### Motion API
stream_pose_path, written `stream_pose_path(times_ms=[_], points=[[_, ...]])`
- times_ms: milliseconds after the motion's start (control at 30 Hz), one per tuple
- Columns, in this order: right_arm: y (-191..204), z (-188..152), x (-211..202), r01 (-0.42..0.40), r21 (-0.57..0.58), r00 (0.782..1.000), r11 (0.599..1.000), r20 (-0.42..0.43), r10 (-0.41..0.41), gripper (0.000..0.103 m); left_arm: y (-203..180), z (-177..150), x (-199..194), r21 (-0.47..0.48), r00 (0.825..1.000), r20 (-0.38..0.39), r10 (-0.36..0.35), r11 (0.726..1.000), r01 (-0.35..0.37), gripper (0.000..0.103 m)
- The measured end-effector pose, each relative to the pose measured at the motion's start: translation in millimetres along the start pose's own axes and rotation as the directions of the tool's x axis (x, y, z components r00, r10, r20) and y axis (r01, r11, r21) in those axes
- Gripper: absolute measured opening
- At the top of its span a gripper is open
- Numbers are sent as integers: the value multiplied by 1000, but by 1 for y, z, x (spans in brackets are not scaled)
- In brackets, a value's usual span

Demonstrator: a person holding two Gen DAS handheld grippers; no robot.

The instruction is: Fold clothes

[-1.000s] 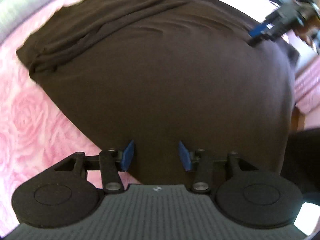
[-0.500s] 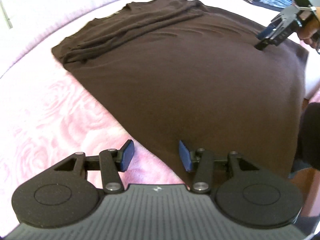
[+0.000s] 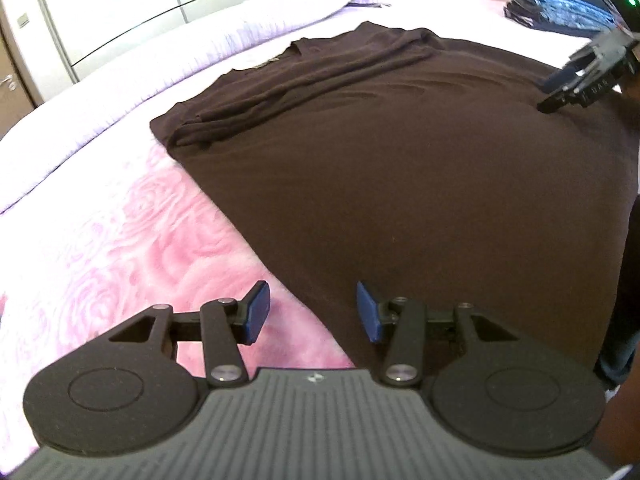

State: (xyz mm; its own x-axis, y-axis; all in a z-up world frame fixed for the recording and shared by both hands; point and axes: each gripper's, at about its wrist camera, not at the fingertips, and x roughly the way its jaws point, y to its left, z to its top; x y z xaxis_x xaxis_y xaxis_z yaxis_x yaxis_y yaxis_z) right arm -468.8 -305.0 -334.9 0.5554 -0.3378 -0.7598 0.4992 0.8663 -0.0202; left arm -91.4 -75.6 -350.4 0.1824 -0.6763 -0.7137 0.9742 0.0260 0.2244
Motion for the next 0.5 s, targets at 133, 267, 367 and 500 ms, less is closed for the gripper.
stream_pose_path(times_ms=[133,267,367,500], points=[[8,-6,-6,52,15,999,999,12,-52,63,-6,-2,-3,-51,999,-14,38,998,-39,42],[10,-11,-12,77,36,997,996,12,-78,64,-15,1,-5,-67,995,-34,90,994,-92,42],[12,-17,-21,82,55,997,995,-1,-82,64,-22,3,-9,-67,990,-45,131,989,-133,42],[15,-28,-33,75,60,997,995,-15,-74,64,-33,3,-18,-31,985,-55,165,985,-167,42]])
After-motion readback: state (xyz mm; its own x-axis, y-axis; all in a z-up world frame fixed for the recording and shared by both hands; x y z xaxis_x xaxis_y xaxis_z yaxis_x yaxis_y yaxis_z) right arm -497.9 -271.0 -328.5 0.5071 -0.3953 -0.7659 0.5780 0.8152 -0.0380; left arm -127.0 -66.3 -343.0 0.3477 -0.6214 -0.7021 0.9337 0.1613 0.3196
